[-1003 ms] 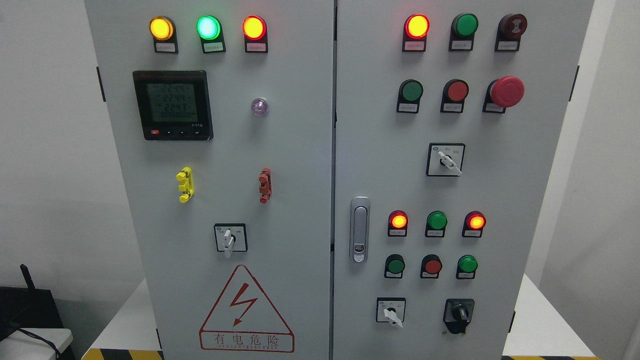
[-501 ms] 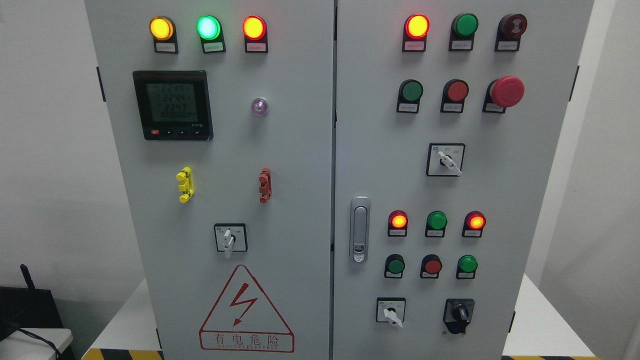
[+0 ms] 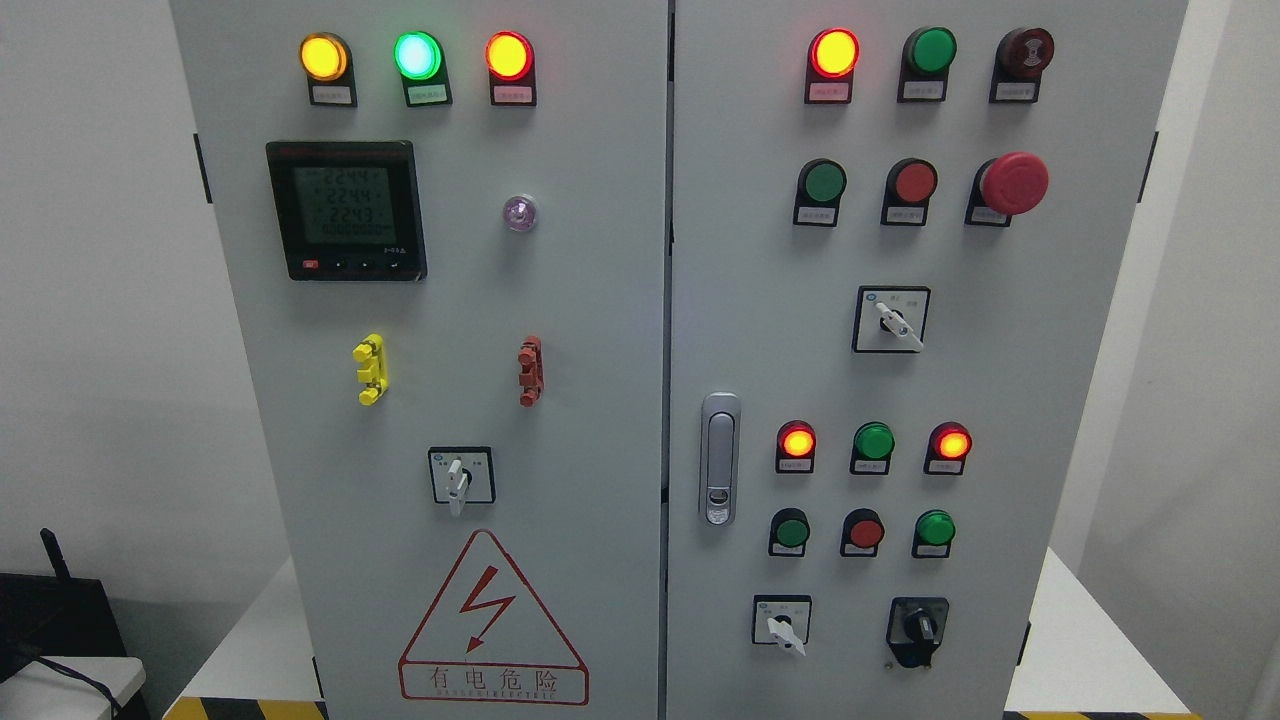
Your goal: Turn on light switch 1
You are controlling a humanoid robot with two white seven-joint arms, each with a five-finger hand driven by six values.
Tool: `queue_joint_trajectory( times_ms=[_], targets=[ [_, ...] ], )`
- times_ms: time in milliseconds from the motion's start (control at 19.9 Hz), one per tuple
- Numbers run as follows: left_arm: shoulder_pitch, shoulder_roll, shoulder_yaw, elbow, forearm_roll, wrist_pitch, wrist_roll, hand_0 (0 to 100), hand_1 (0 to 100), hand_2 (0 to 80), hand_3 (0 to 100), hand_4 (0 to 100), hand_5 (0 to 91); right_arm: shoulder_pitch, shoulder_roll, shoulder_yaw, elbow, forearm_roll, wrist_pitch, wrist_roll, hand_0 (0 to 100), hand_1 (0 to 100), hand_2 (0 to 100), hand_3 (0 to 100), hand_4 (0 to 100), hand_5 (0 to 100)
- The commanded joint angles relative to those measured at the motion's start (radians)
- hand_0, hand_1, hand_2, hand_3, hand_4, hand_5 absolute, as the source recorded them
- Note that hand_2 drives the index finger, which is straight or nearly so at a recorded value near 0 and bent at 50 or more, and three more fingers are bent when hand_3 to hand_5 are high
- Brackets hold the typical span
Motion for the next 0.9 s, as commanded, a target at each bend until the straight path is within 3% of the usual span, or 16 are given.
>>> queue_joint_trajectory(
  times_ms=[0,201,351,552,702,852],
  targets=[
    [0.039,0.038,0.111,-0.171,0.009,-0.007,0.025,40,6,0.0,0,4,0.0,0.000,0.000,0.000,0.001,-0.018,0.000,0.000,12,39,0,0,0,0],
    [0.064,0.075,0.196,-0.317,0.008,-0.011,0.034,41,7,0.0,0,4,0.0,0.000,0.000,0.000,0.001,-0.018,0.000,0.000,12,39,0,0,0,0],
    [0.064,0.073,0.327,-0.466,0.009,-0.014,0.034,41,7,0.0,1,5,0.0,0.000,0.000,0.000,-0.001,-0.018,0.000,0.000,12,39,0,0,0,0],
    [0.064,0.075,0.368,-0.644,0.011,-0.030,0.036,42,7,0.0,6,10,0.0,0.000,0.000,0.000,-0.001,-0.018,0.000,0.000,12,39,0,0,0,0],
    [0.064,0.064,0.397,-0.756,0.011,-0.118,0.097,43,6,0.0,12,17,0.0,0.000,0.000,0.000,-0.001,-0.018,0.000,0.001,12,39,0,0,0,0],
    [0.055,0.047,0.415,-0.796,0.009,-0.285,0.158,44,6,0.0,19,26,0.0,0.000,0.000,0.000,0.001,-0.017,0.000,0.001,12,39,0,0,0,0]
  ],
)
